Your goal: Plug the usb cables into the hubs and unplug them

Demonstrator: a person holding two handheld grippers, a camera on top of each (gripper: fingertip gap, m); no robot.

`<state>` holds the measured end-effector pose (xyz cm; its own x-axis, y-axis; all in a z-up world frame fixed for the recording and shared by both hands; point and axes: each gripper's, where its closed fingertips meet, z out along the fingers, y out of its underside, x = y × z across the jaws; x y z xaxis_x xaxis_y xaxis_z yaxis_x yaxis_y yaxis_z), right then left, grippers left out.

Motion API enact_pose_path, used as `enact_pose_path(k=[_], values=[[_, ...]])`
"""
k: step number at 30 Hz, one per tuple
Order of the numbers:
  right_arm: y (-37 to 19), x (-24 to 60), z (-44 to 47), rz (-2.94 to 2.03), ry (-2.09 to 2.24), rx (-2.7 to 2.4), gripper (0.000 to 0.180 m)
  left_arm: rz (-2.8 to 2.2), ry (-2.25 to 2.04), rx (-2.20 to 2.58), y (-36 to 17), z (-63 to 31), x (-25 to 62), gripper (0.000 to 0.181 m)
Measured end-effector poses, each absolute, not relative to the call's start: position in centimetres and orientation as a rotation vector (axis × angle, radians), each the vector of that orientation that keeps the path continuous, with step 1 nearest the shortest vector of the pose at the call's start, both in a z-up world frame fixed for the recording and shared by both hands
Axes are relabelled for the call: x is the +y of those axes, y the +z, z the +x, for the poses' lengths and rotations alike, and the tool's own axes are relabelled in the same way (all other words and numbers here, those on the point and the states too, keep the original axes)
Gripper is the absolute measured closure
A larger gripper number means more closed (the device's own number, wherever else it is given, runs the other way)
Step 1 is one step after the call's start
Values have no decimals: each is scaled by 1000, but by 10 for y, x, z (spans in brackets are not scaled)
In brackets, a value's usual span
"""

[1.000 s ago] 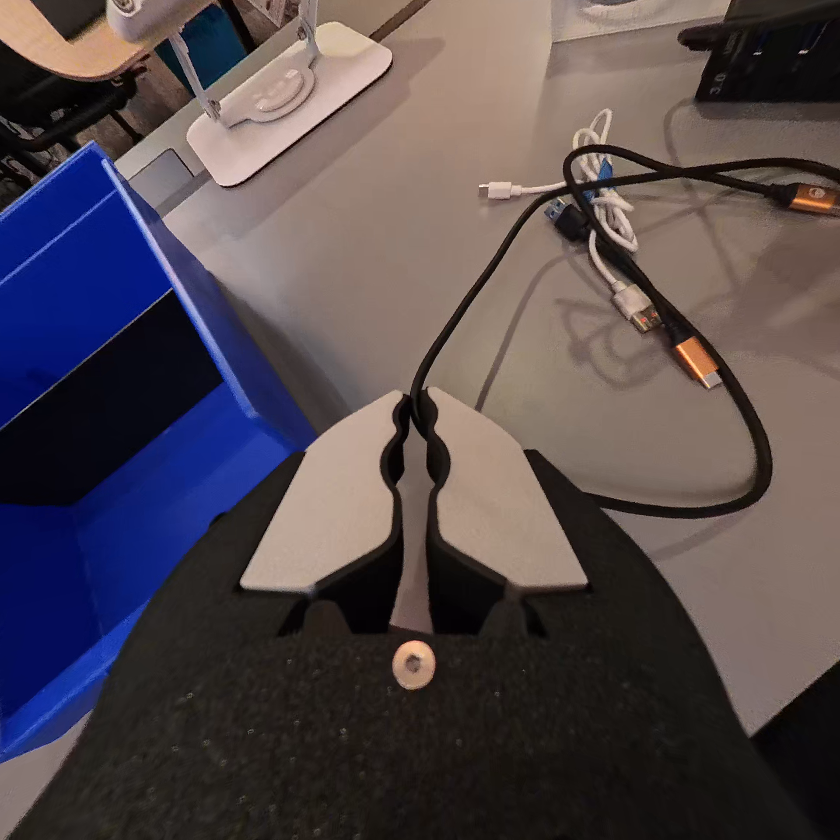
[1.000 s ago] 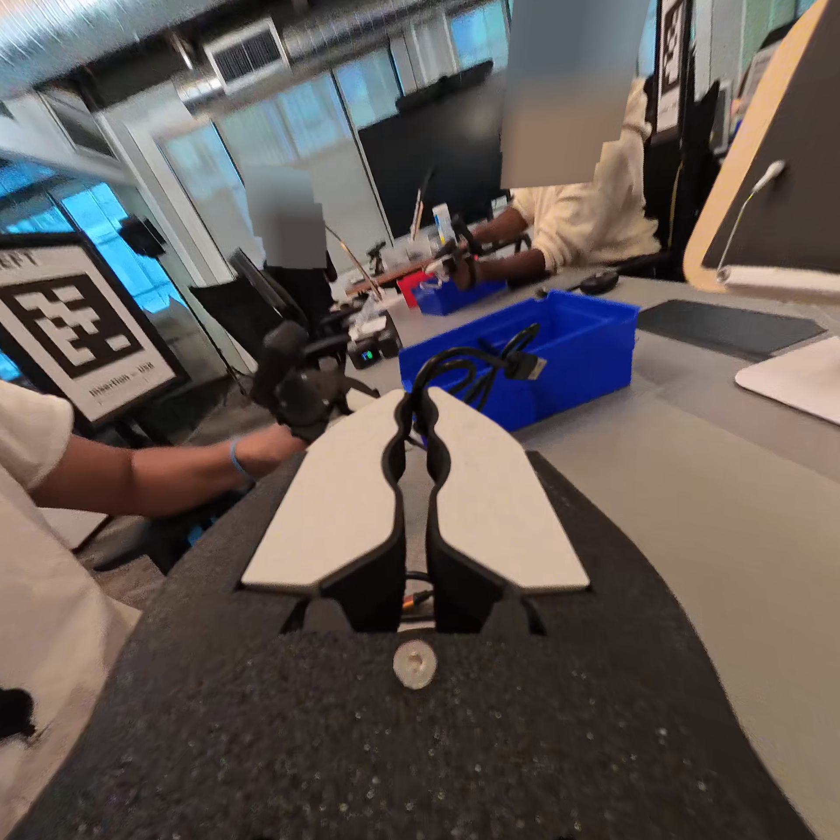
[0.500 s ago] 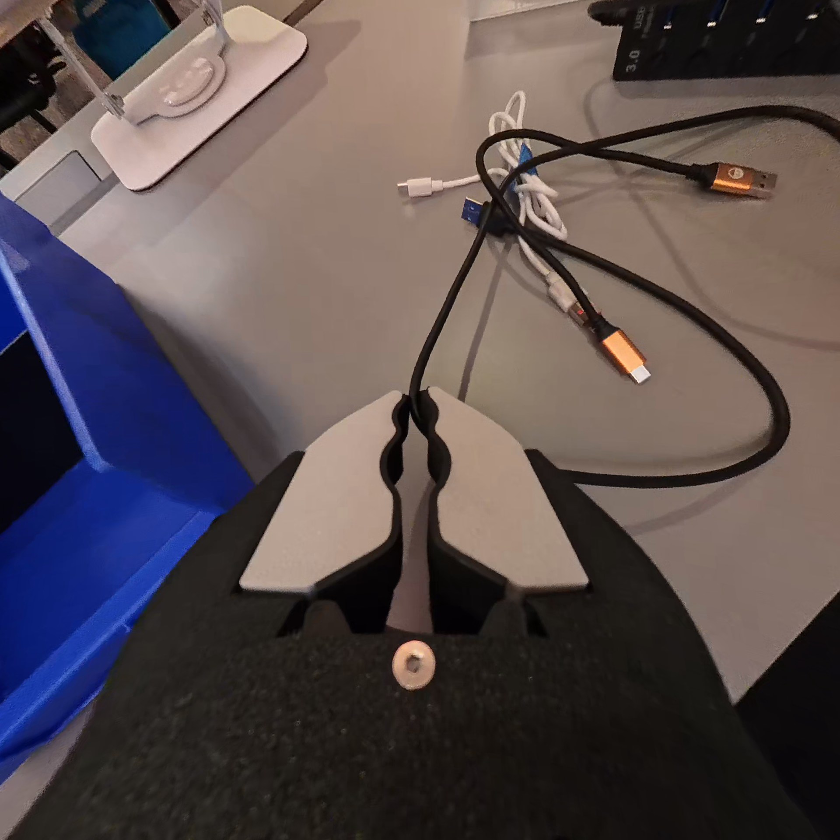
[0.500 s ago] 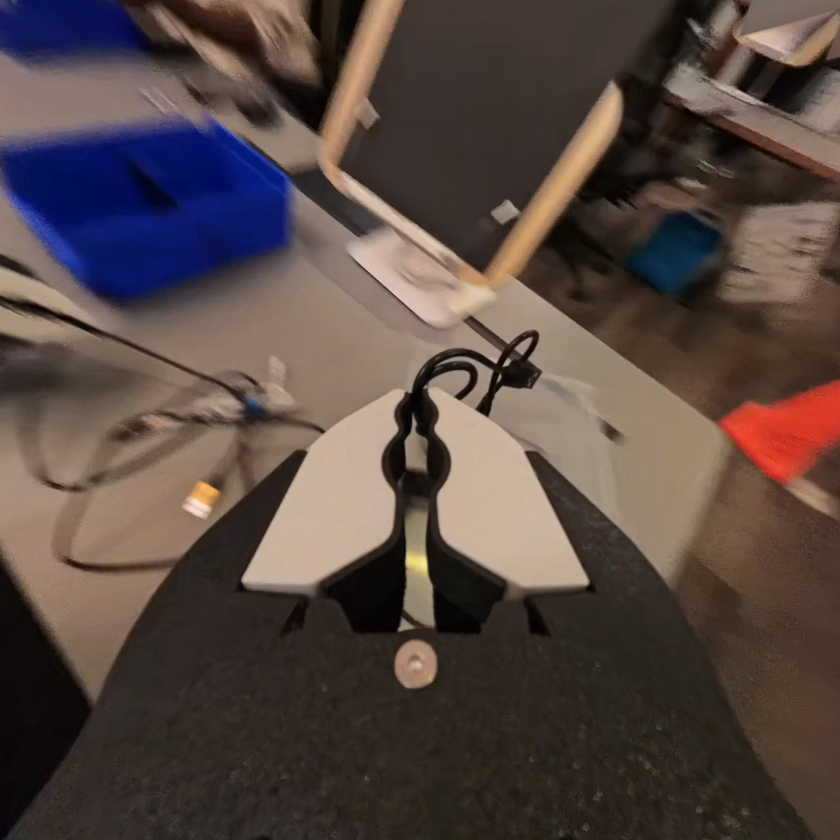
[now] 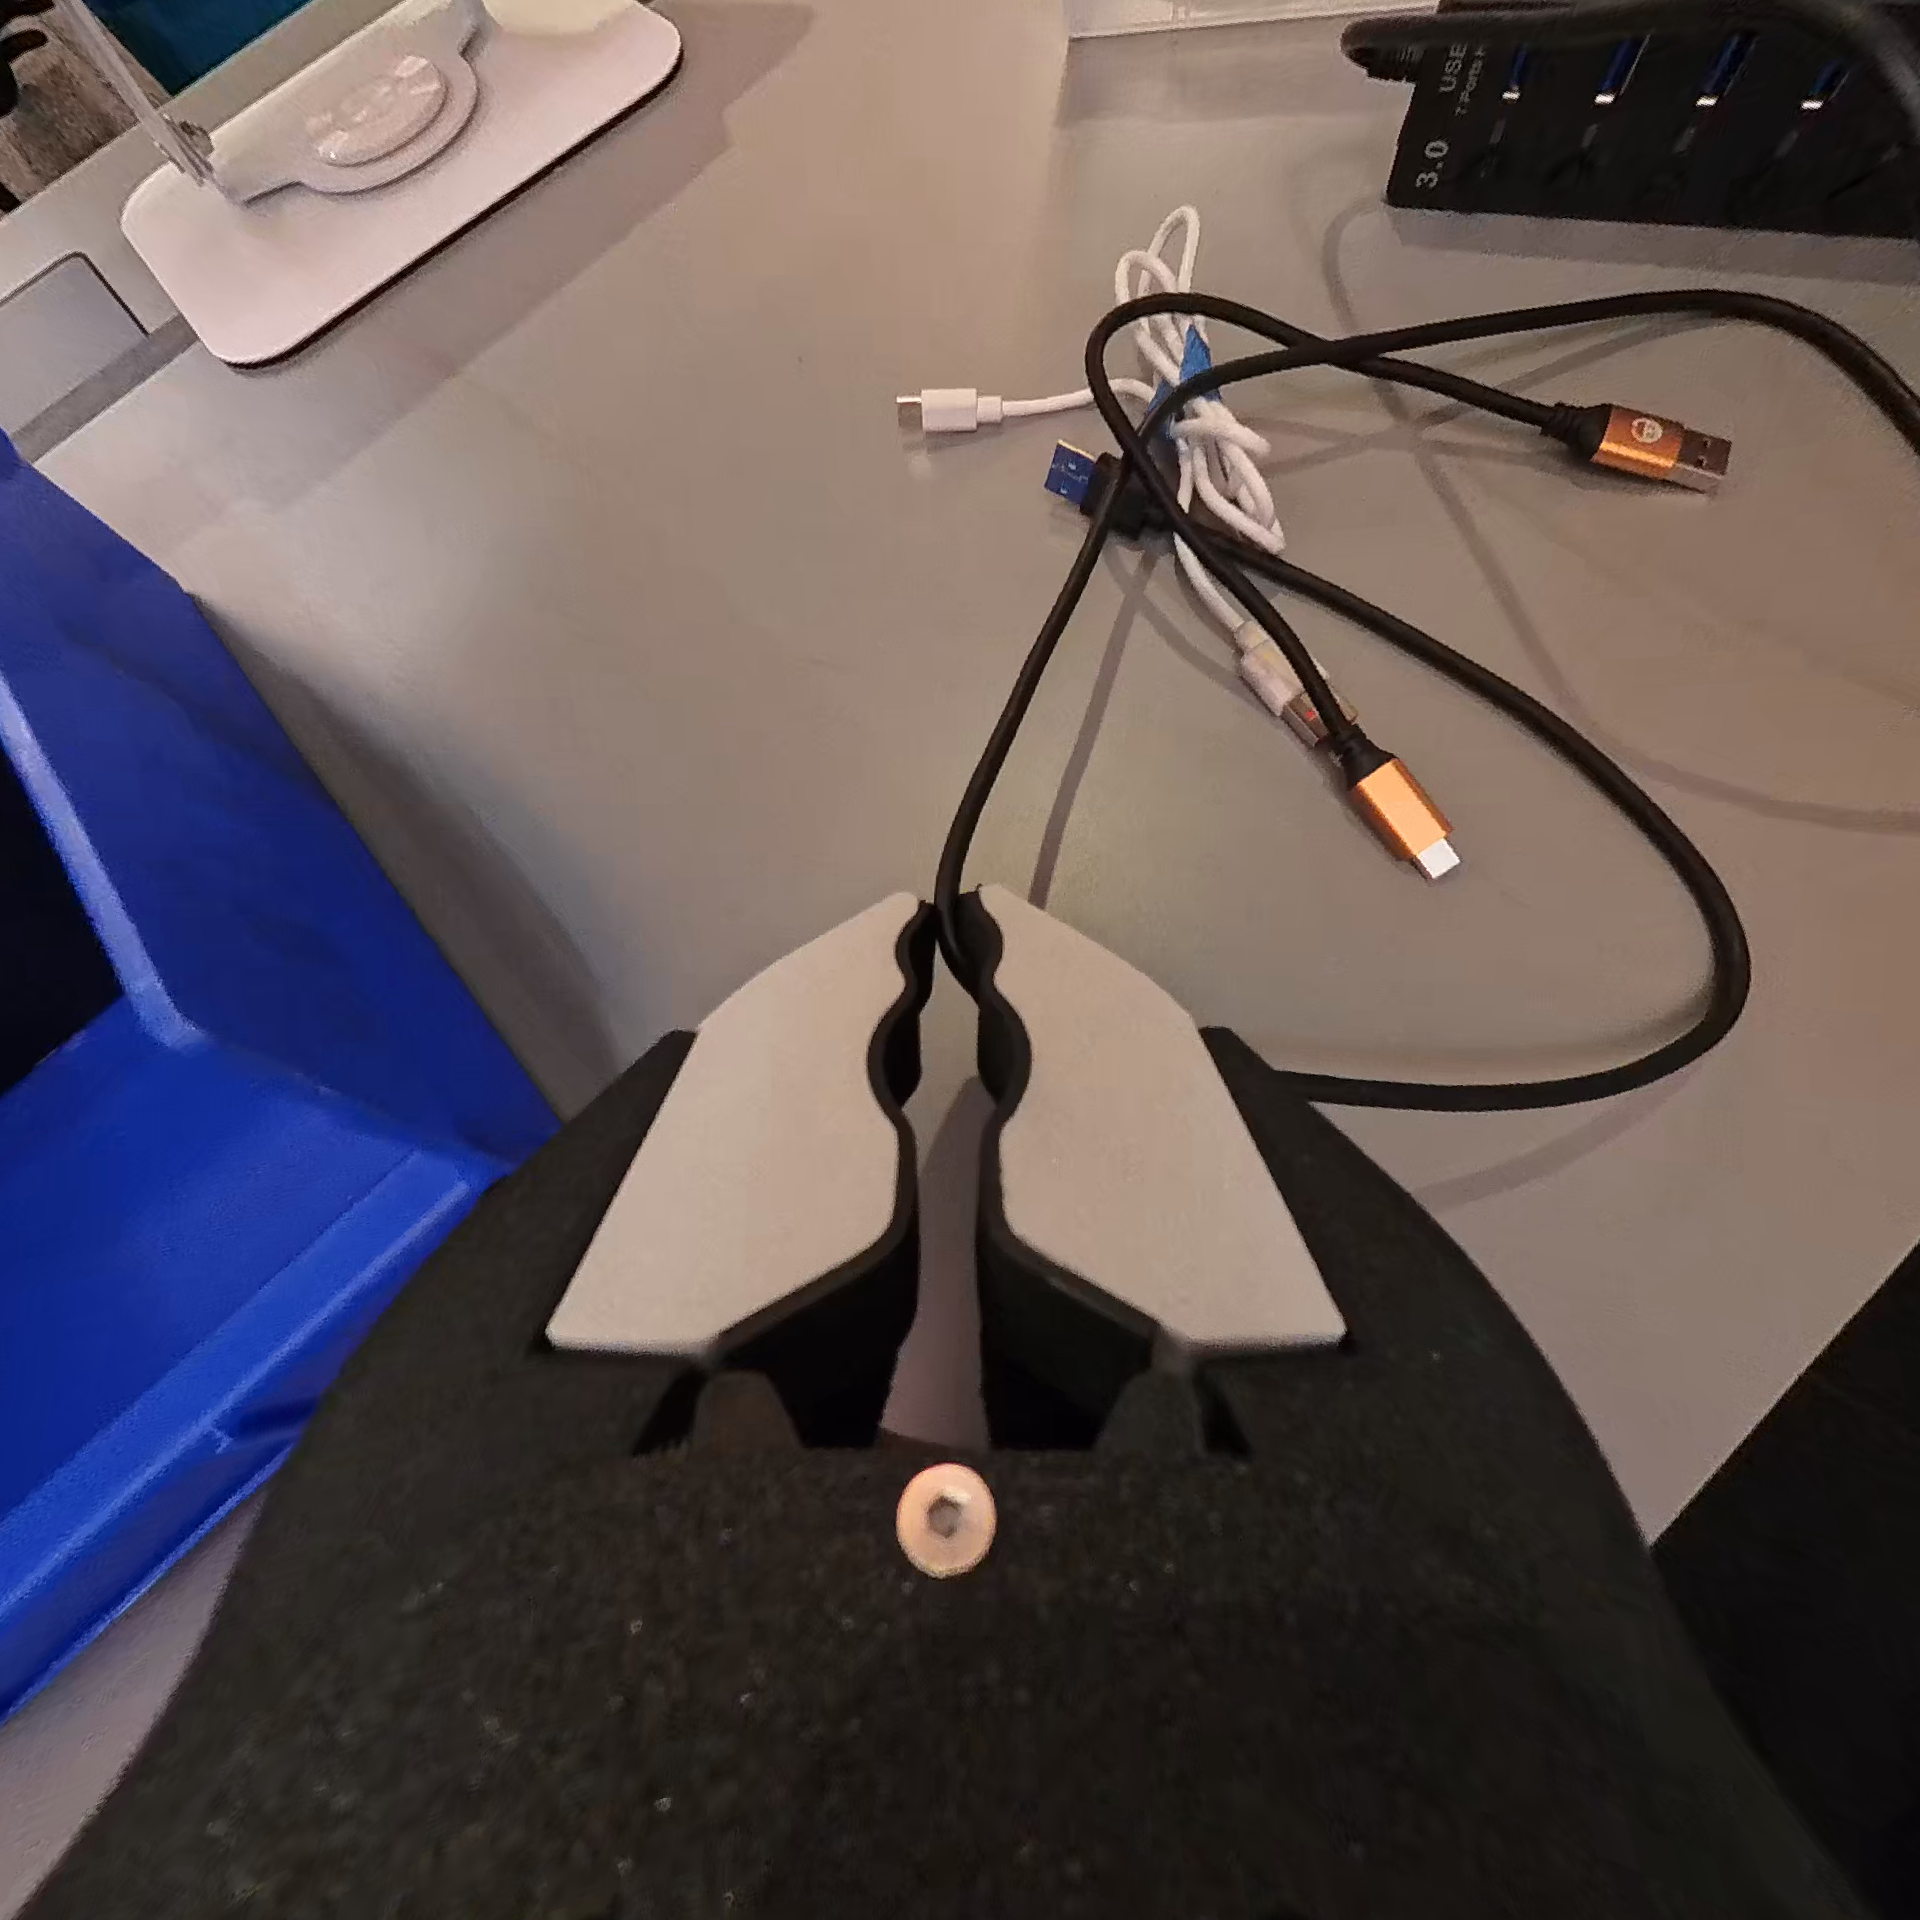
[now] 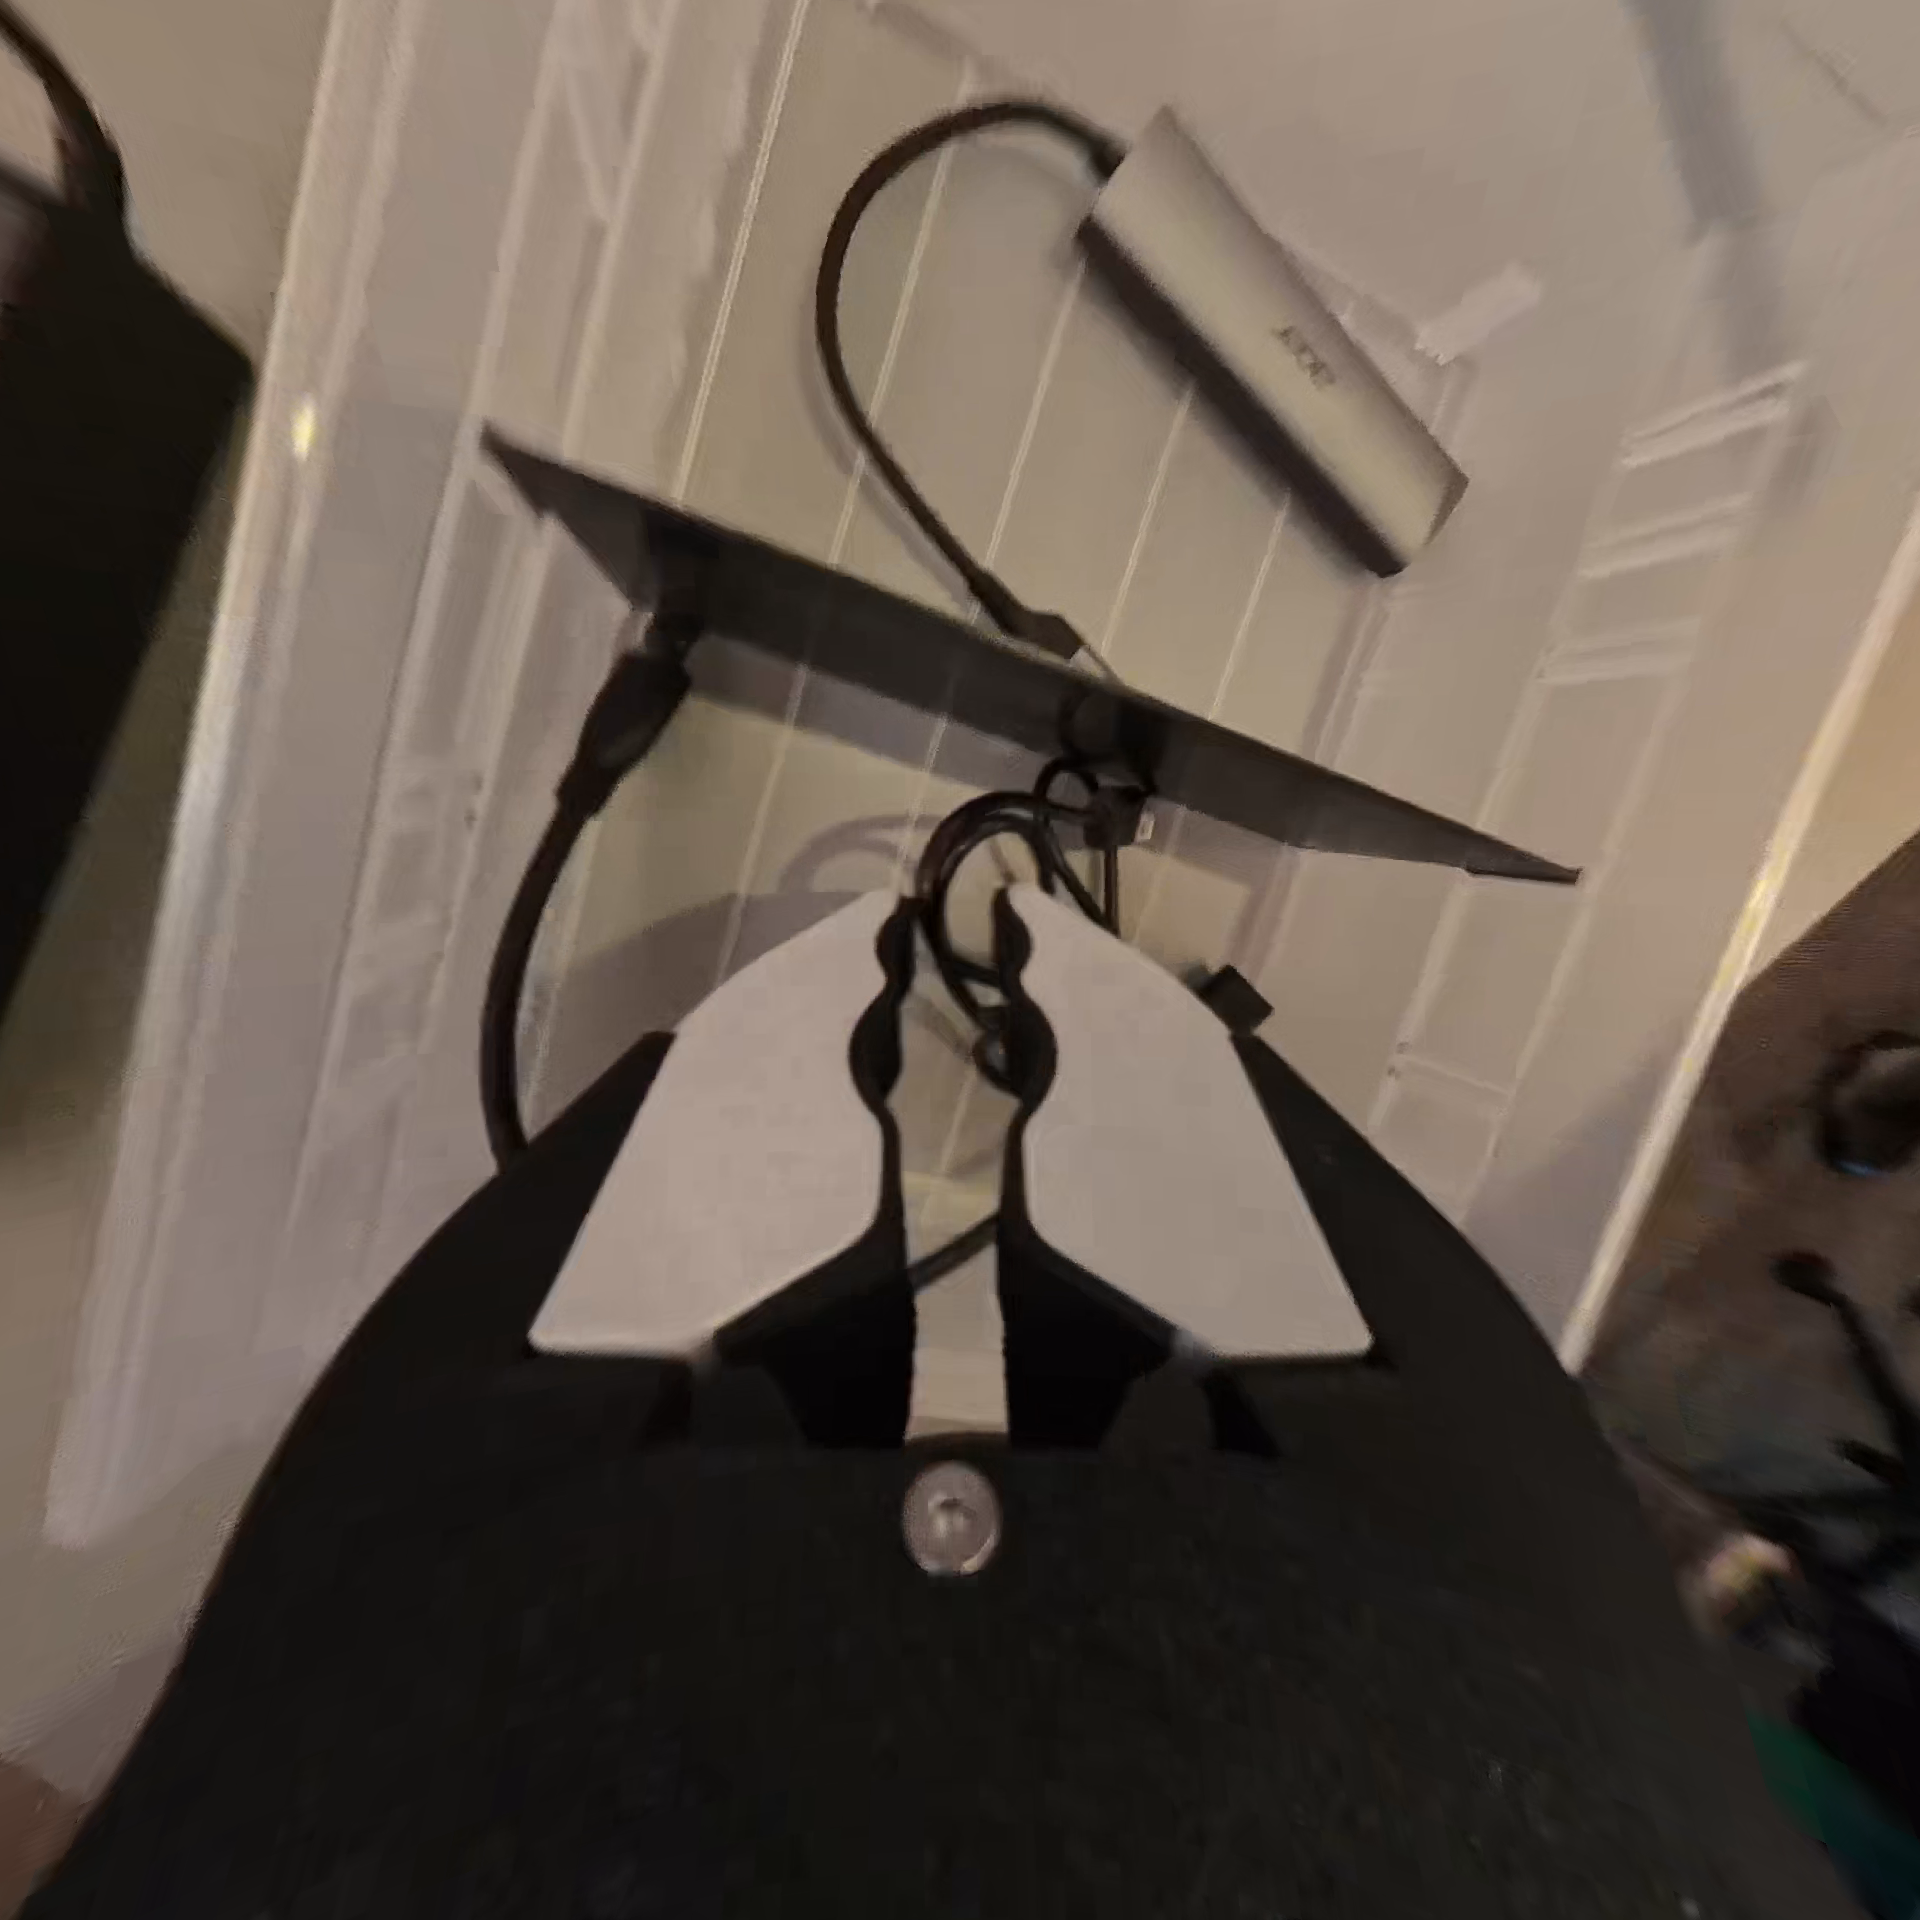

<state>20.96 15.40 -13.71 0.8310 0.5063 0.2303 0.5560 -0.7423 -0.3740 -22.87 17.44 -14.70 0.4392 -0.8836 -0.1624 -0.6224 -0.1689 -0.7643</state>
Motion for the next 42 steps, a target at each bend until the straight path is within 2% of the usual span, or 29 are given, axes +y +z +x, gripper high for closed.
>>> enact_pose_path(k=[2, 7, 9, 11, 15, 18, 25, 35, 39, 42], values=[[-119, 152, 205, -2504, 19, -602, 154, -1885, -417, 1274, -146, -229, 174, 176], [-50, 102, 184, -2092, 295, -301, 147, -1890, -432, 1255, -145, -235, 171, 176], [-59, 73, 167, -2055, 347, -257, 137, -1899, -479, 1252, -146, -232, 167, 176], [-85, 52, 149, -2080, 375, -220, 135, -1895, -477, 1268, -148, -231, 165, 176], [-129, 49, 129, -2127, 179, -167, 137, -1886, -469, 1293, -150, -227, 163, 176], [-133, 60, 125, -2122, 66, -44, 174, -1881, -477, 1298, -149, -225, 163, 176], [-134, 93, 67, -2175, -231, -1, 172, -1880, -468, 1315, -153, -224, 162, 176], [-131, 90, 61, -2137, -133, 79, 172, -1890, -468, 1309, -156, -230, 161, 175], [-91, 74, 54, -2039, -131, 55, 162, -1891, -451, 1307, -155, -232, 162, 176], [-46, 84, 16, -1947, -37, -143, 161, -1889, -430, 1310, -154, -234, 165, 176]])
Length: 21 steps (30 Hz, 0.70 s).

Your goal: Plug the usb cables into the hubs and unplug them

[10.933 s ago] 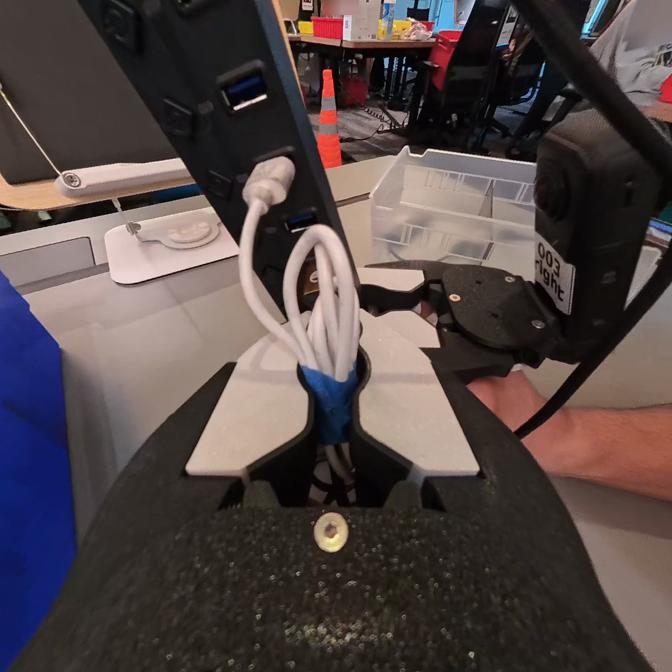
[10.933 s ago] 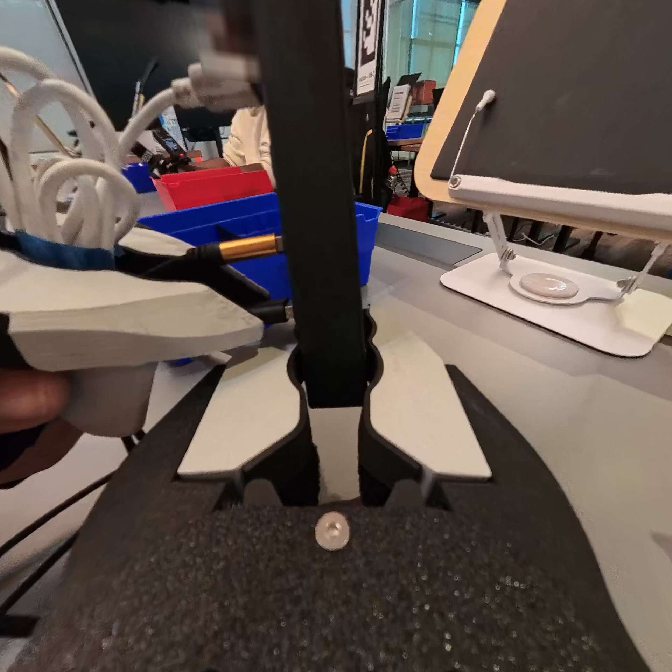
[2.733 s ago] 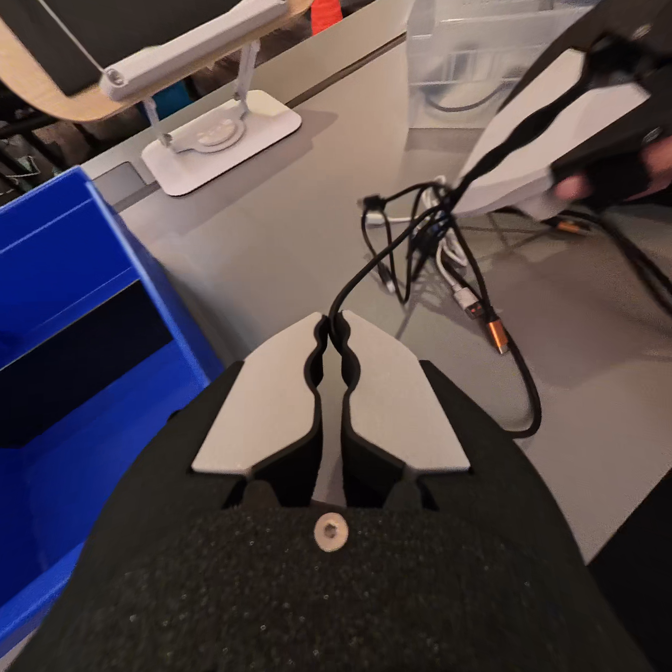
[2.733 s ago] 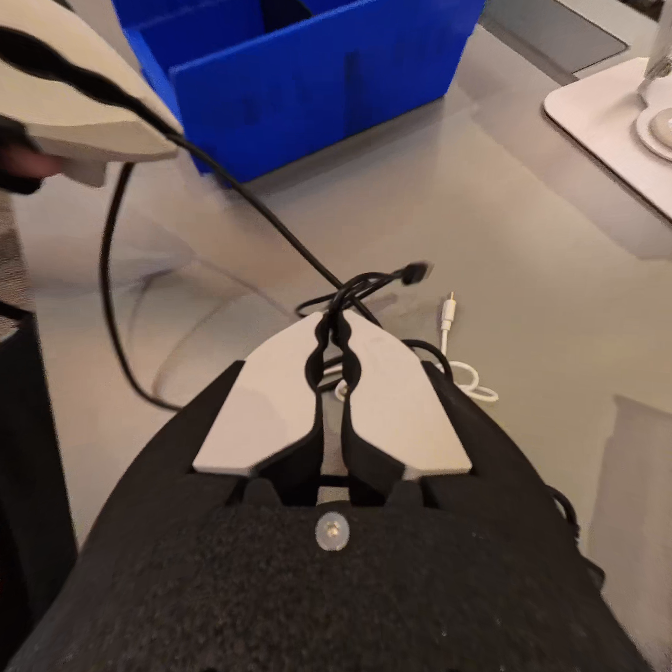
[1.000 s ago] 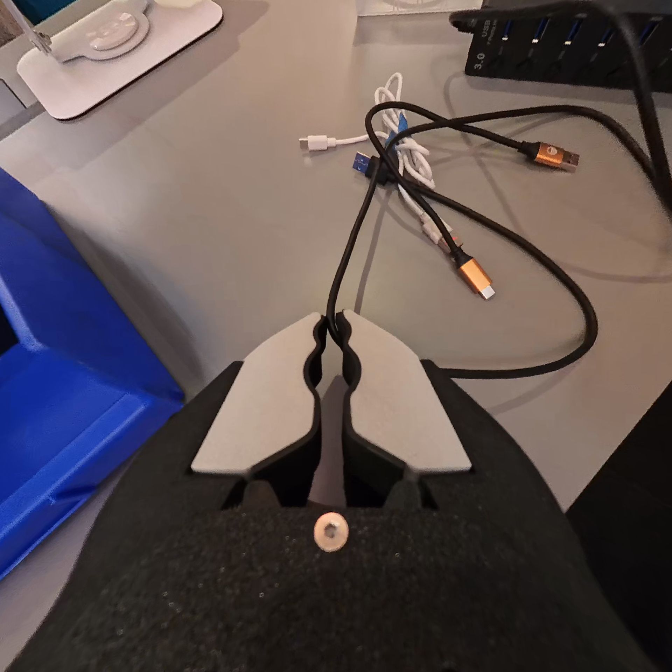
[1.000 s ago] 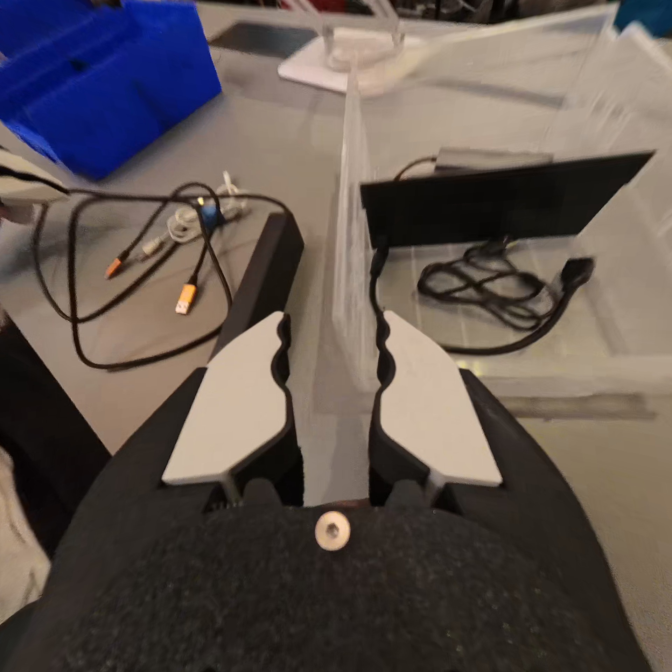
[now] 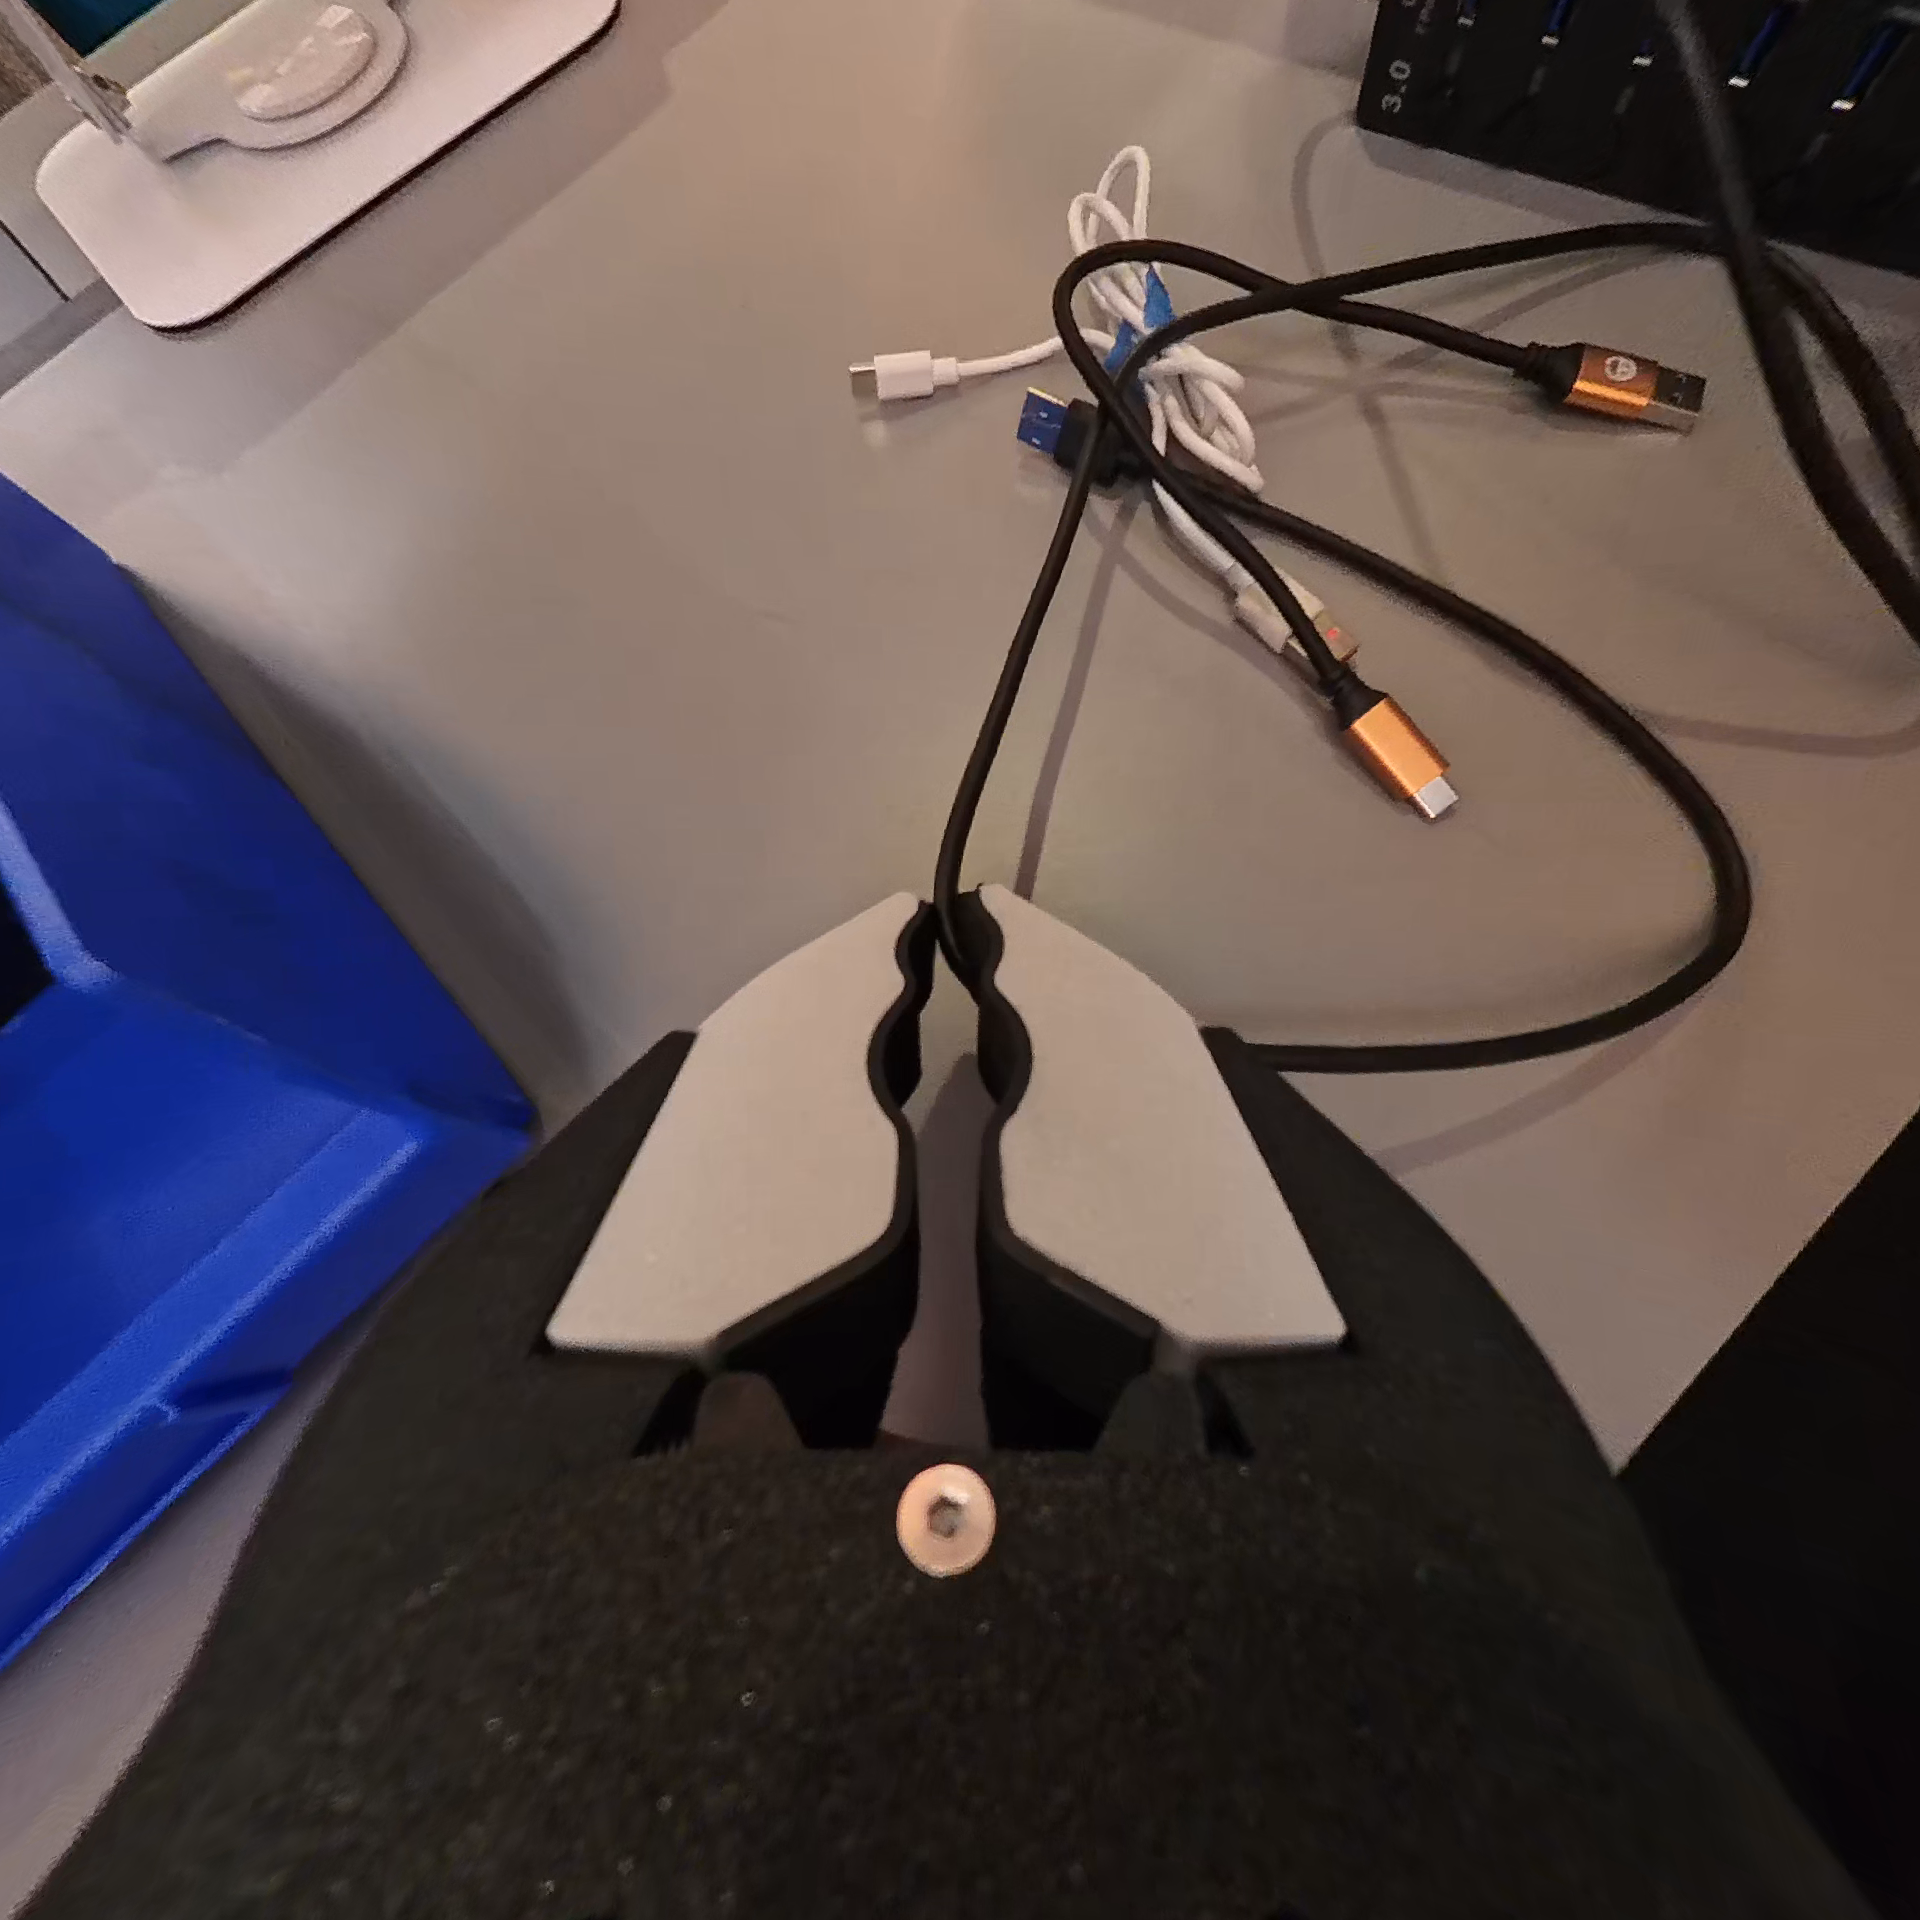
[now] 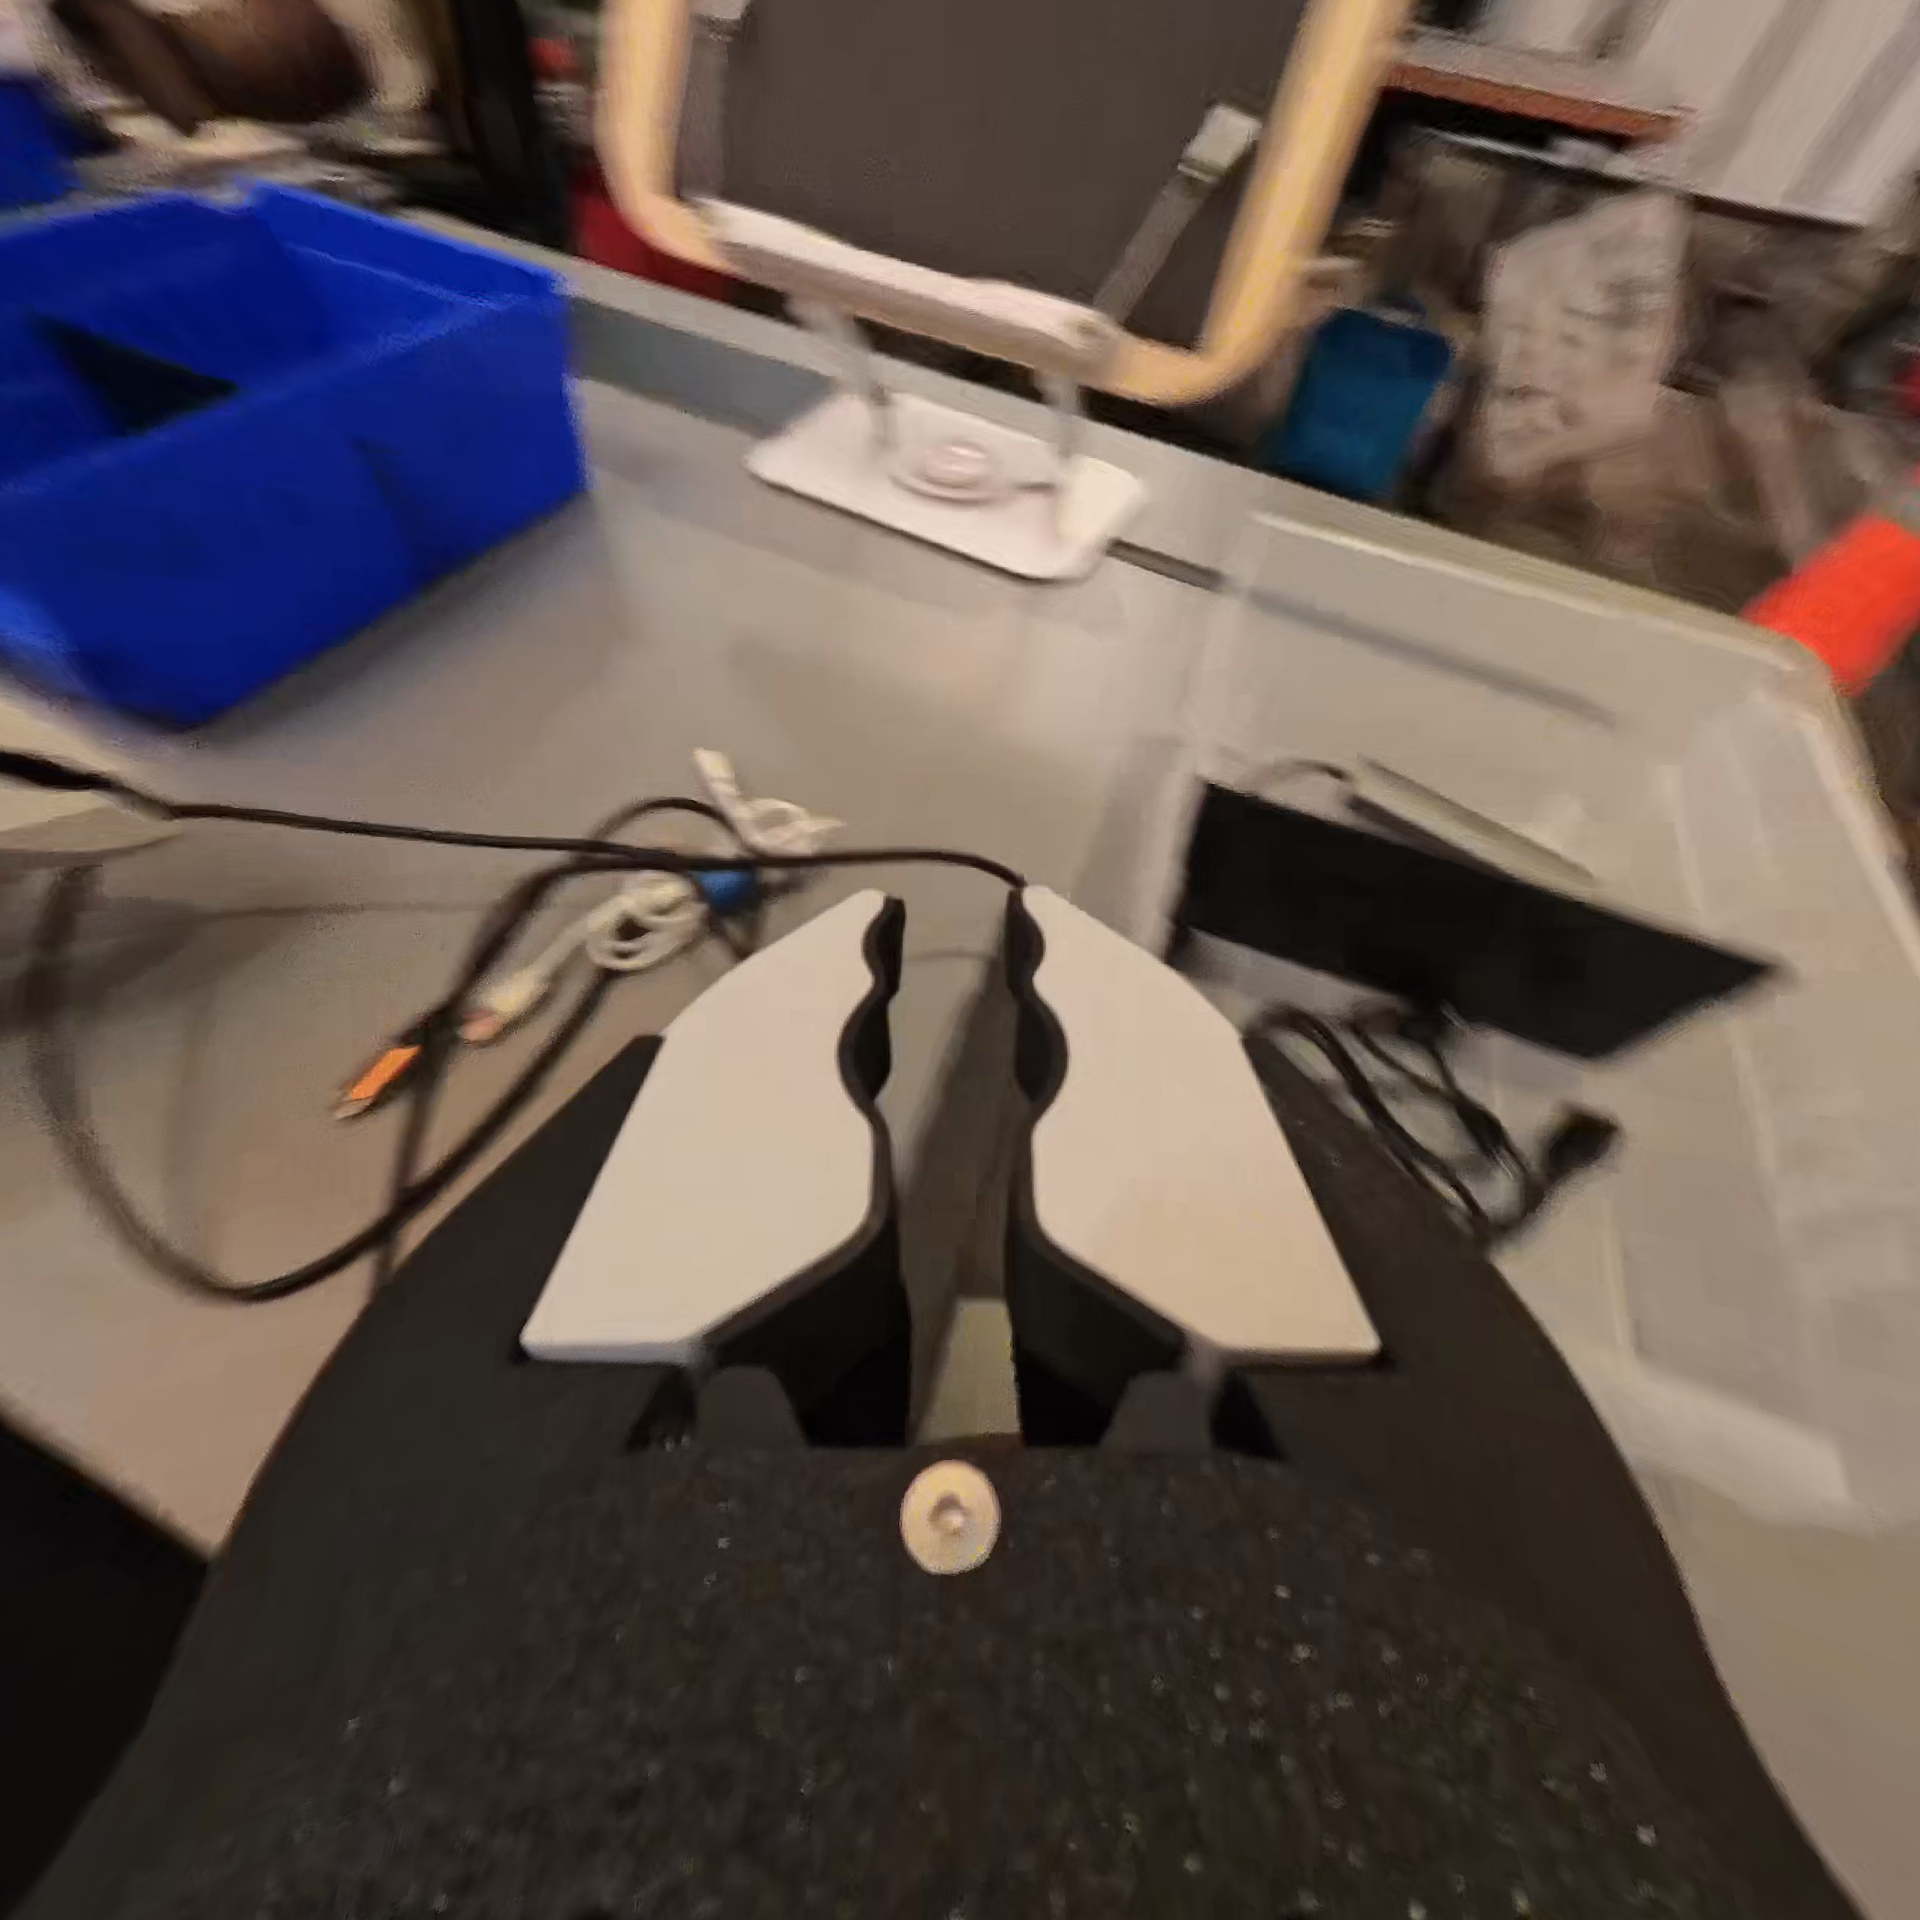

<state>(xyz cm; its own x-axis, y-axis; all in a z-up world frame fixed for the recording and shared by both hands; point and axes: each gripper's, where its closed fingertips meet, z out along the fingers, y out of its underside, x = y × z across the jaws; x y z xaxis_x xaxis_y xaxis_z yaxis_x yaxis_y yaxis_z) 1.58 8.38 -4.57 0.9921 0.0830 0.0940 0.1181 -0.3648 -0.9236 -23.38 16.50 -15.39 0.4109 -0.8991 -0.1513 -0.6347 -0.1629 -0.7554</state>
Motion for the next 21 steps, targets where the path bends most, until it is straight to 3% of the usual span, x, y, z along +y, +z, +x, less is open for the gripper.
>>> enact_pose_path(k=[4, 8, 10, 15, 21], values=[[-46, 119, -55, -2137, 278, -490, 142, -1936, -340, 1274, -155, -244, 177, 177], [-80, 184, -60, -2416, 308, -625, 144, -1965, -308, 1308, -160, -252, 175, 177], [-105, 200, -53, -2511, 204, -1013, 144, -1965, -314, 1318, -163, -256, 169, 176], [-139, 201, -57, -2357, 316, -1762, 145, -1969, -324, 1333, -170, -261, 166, 176], [-177, 204, -55, -2073, 79, -2269, 148, -1993, -367, 1325, -175, -262, 167, 176]])
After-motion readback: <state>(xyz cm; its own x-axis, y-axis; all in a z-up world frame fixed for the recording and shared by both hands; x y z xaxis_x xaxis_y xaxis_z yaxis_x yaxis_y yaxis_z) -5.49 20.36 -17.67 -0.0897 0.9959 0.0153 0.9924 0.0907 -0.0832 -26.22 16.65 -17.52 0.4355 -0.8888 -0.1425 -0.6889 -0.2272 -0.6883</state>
